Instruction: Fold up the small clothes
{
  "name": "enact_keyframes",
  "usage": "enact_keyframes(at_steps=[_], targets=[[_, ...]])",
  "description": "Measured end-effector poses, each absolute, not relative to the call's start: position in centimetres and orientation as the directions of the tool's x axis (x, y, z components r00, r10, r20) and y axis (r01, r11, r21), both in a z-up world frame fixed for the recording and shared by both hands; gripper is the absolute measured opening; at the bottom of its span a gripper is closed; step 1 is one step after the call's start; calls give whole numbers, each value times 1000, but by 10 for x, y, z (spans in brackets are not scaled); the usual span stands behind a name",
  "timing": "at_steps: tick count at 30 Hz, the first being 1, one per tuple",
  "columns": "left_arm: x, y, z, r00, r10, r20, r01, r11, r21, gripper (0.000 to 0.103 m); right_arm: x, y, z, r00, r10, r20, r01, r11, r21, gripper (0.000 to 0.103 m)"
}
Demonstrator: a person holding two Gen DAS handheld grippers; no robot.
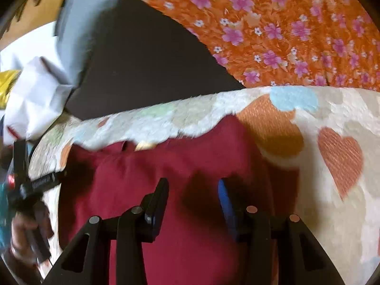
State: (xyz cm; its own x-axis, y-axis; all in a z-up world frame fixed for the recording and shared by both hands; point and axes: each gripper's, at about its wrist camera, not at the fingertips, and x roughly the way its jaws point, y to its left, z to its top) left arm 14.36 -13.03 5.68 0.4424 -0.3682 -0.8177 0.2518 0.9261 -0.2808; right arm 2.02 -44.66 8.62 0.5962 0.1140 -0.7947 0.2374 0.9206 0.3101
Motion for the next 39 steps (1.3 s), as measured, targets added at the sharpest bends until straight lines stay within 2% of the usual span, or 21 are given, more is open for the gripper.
enact_keyframes(at_steps=[5, 8, 10, 14, 16, 27, 33, 39], targets=[[105, -125, 70, 477, -324, -817, 267, 939, -217, 71, -22, -436, 78, 573, 86, -815, 256, 926, 278, 42], [80, -122, 77, 493, -301, -816, 263, 946, -190, 71, -27, -434, 60, 541, 130, -831, 241, 922, 301, 43], [62, -119, 84, 512, -287, -810, 273, 948, -164, 71, -28, -429, 66, 536, 109, -837, 236, 933, 272, 43], [32, -117, 95, 547, -257, -797, 295, 950, -103, 71, -36, -416, 88, 552, 173, -816, 210, 918, 336, 43], [19, -115, 97, 564, -253, -786, 304, 949, -87, 71, -41, -407, 95, 557, 150, -817, 206, 928, 311, 43], [20, -108, 65, 556, -268, -787, 276, 952, -130, 71, -56, -420, 90, 562, -22, -827, 302, 936, 180, 43], [43, -108, 46, 541, -228, -809, 244, 964, -109, 71, -39, -430, 74, 519, -32, -854, 307, 940, 151, 43], [51, -101, 31, 482, -251, -839, 210, 963, -168, 71, -32, -420, 97, 556, -33, -830, 292, 943, 158, 43]])
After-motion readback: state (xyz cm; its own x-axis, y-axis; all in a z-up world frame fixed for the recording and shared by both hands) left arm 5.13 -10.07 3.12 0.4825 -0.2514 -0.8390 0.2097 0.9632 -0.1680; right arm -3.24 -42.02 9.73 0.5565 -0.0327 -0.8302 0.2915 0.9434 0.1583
